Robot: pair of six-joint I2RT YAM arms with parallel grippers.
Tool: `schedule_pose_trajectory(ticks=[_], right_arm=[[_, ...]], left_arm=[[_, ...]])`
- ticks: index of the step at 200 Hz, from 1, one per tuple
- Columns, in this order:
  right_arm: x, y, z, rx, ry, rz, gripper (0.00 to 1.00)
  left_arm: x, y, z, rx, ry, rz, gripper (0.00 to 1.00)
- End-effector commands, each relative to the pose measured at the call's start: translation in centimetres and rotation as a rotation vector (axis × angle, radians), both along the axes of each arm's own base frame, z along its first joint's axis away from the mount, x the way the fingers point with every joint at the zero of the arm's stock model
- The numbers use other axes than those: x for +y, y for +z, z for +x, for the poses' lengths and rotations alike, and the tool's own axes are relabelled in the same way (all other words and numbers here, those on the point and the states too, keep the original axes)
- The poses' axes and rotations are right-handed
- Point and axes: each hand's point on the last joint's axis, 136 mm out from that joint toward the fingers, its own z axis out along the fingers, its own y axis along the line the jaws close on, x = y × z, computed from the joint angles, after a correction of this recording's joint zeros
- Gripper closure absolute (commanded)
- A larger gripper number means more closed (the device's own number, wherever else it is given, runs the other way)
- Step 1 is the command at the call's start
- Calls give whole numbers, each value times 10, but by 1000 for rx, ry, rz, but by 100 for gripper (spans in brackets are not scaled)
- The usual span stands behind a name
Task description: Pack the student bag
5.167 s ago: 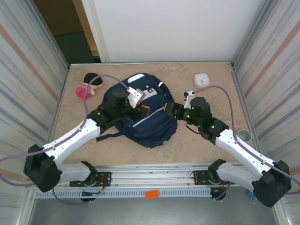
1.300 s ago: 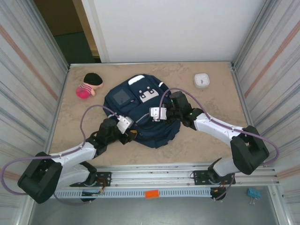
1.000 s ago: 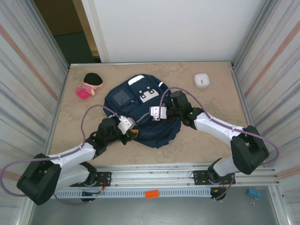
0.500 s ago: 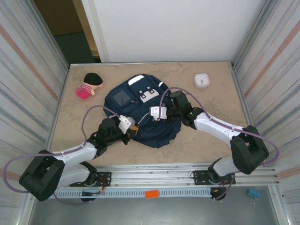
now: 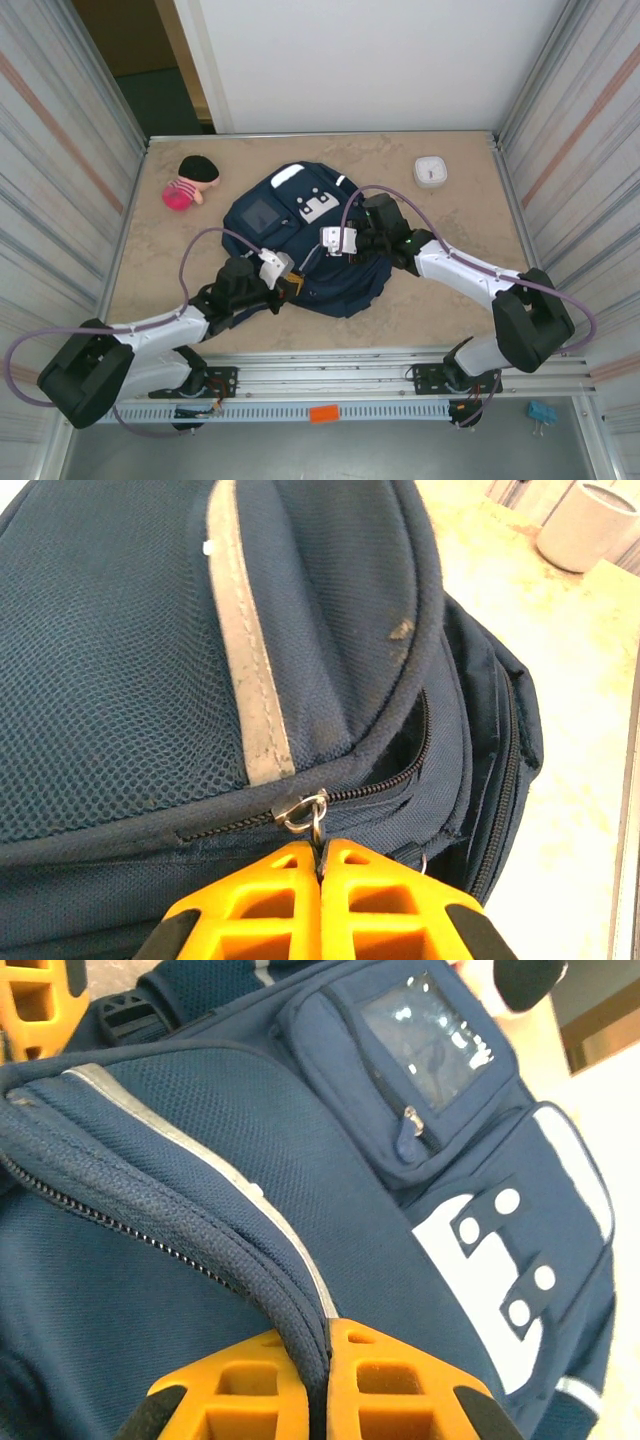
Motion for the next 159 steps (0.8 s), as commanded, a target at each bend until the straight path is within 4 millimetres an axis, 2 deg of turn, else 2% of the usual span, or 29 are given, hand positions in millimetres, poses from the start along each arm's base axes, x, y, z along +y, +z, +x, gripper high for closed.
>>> schedule_pose_trajectory(ticks=[1, 17, 31, 45, 74, 83, 115, 139, 159], right_arm=[[-4, 38, -11, 193, -136, 145, 63], [-9, 53, -18, 430, -310, 284, 51], [-14, 54, -24, 644, -477, 384, 45], [-15, 48, -33, 843, -599, 460, 44], [-18, 34, -41, 1144, -829, 603, 53], [-18, 30, -42, 1211, -882, 649, 55], [-26, 2, -42, 1421, -1140, 778, 56], [-24, -11, -43, 1547, -1231, 879, 53], [-25, -21, -40, 1578, -1287, 932, 48]], left_arm=[[3, 5, 8, 9, 62, 4, 100], [7, -1, 11, 15, 89, 28, 100], [9, -5, 11, 16, 96, 45, 100], [10, -7, 12, 16, 95, 57, 100], [10, -11, 10, 24, 86, 77, 100], [10, -13, 10, 24, 83, 84, 100], [11, -12, 10, 22, 82, 90, 100], [11, -12, 9, 20, 83, 91, 100], [11, -12, 10, 20, 85, 90, 100]])
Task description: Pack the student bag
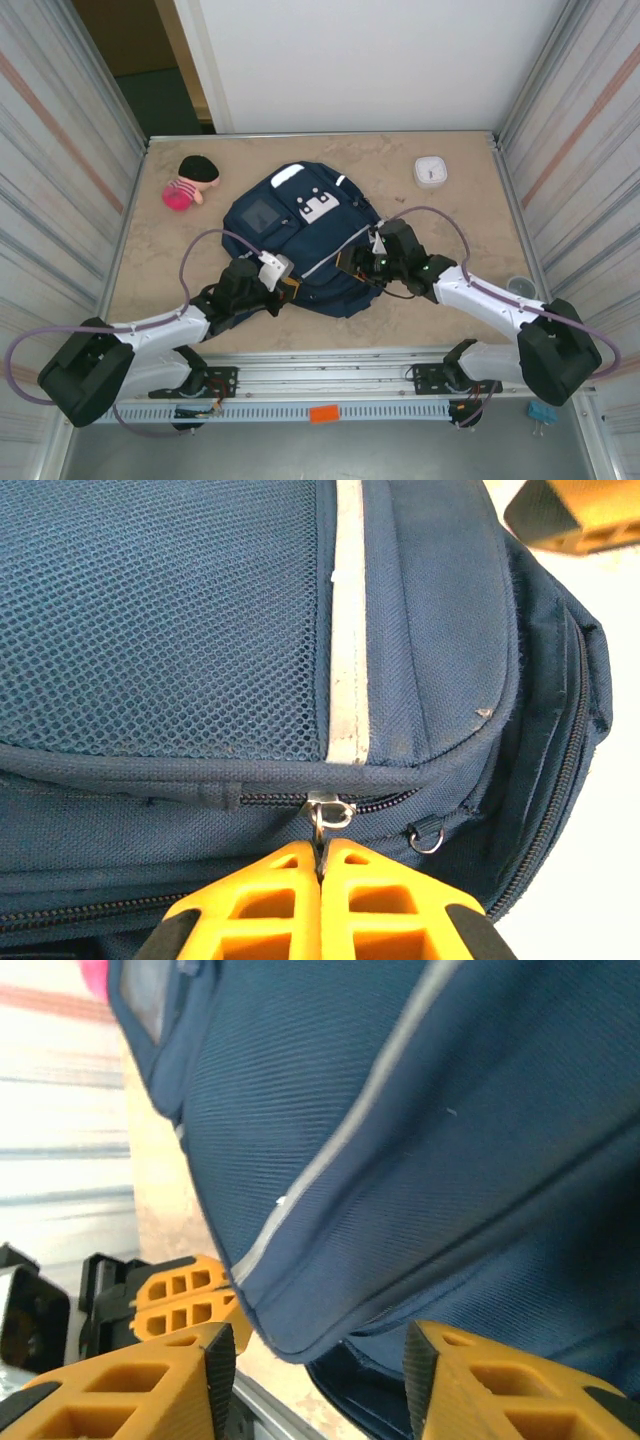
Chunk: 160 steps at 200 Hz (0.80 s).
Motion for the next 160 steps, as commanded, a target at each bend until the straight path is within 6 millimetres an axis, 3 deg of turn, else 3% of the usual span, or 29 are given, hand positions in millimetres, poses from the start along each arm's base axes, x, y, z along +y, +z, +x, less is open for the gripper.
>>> schedule_pose_trajectory(ticks=[1, 36, 56, 83, 104, 160], right_arm=[[3, 5, 12, 102, -182, 130, 47], [17, -2, 22, 131, -189, 185, 49], [25, -5, 28, 133, -194, 212, 55], [27, -8, 34, 117, -214, 212, 83], [27, -8, 41, 94, -232, 218, 95], [43, 7, 54, 34, -223, 254, 100]], left_arm=[[-1, 8, 7, -34, 13, 9, 100], [-4, 8, 7, -26, 4, 1, 100], [-5, 11, 7, -28, 4, -7, 100], [-6, 11, 6, -24, -4, -4, 100], [-9, 13, 3, -17, -21, -7, 100], [-36, 27, -16, -15, -125, -47, 100]])
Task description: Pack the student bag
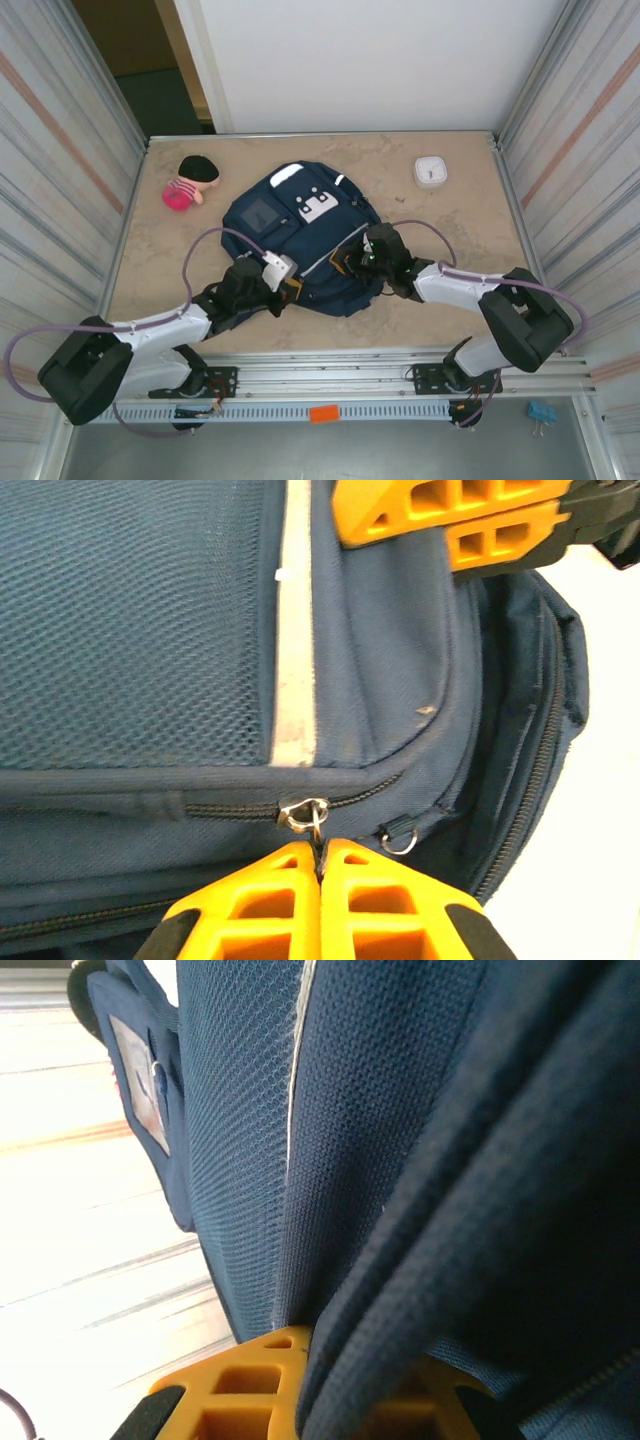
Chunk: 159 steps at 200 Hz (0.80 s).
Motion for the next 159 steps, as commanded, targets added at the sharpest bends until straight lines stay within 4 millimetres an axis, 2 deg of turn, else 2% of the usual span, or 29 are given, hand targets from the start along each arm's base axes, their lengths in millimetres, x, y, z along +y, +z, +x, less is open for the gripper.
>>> schedule_pose_trajectory(ticks=[1, 35, 49, 65, 94, 128, 142, 159], right_arm=[[15, 30, 20, -98, -28, 64, 100], [28, 42, 24, -137, 2, 86, 100], [32, 44, 23, -144, 20, 86, 100], [31, 46, 21, -156, 44, 76, 100], [19, 52, 16, -173, 126, 17, 100], [2, 61, 8, -199, 314, -104, 100], [-3, 64, 8, -199, 365, -120, 100], [-5, 70, 10, -204, 401, -107, 100]], left_arm=[[-25, 23, -8, -26, -85, -58, 100], [-48, 33, -16, -32, -144, -92, 100], [-58, 38, -14, -41, -156, -96, 100], [-66, 46, -9, -56, -161, -103, 95], [-67, 66, -4, -148, -185, -69, 74], [-48, 86, -7, -369, -281, 112, 37], [-37, 86, -5, -465, -322, 220, 32], [-27, 76, 1, -522, -380, 353, 28]])
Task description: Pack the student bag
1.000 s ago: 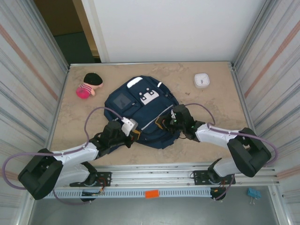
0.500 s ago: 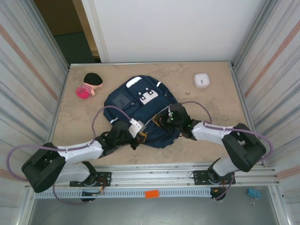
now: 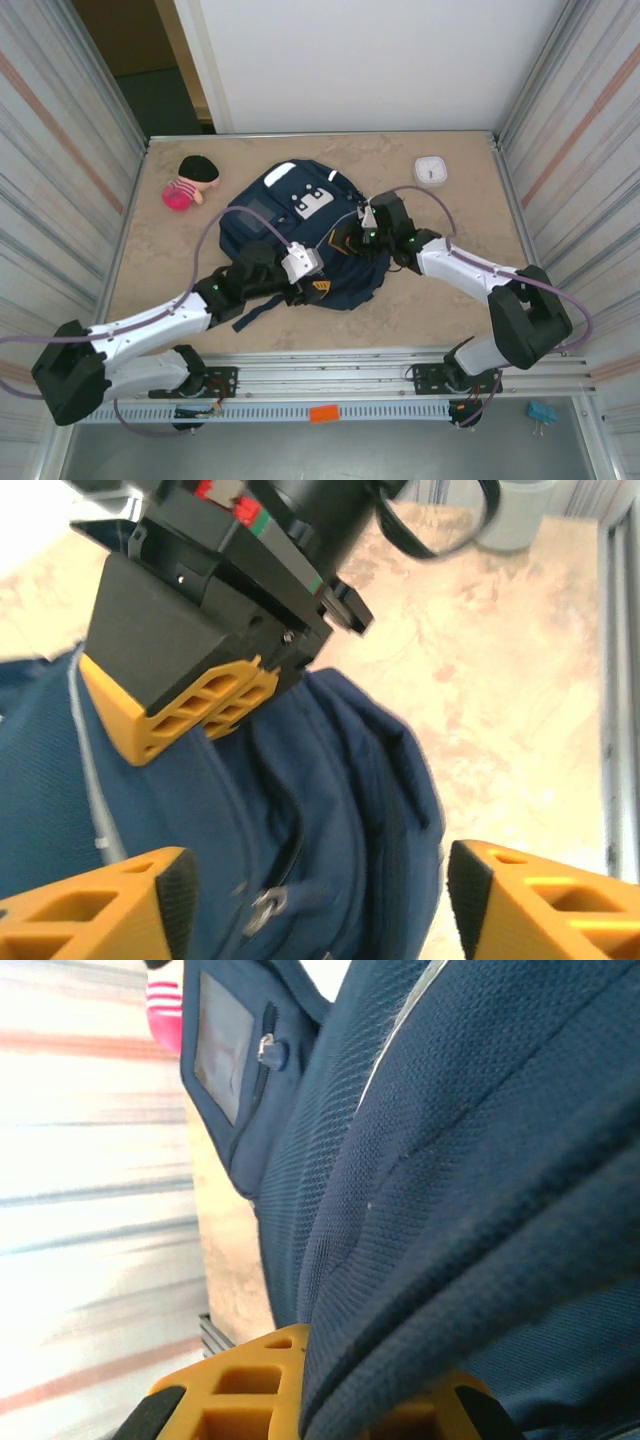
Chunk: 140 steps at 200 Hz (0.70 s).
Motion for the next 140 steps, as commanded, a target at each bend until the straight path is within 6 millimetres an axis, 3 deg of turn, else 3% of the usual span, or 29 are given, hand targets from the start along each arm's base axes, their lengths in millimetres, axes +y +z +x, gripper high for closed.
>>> schedule_pose_trajectory(ticks=[1, 24, 64, 109, 140], right_arm=[[-3, 18, -14, -45, 160, -11, 100], [0, 25, -12, -55, 178, 11, 100], [1, 30, -11, -61, 181, 24, 100], [1, 32, -11, -52, 189, 35, 100], [-1, 31, -11, -44, 187, 33, 100]], left_arm=[[21, -22, 5, -161, -79, 265, 28], [25, -39, 14, -180, -115, 384, 25], [17, -55, 30, -217, -95, 404, 25], [7, -62, 47, -251, -56, 369, 52], [2, -62, 51, -272, -59, 347, 54]])
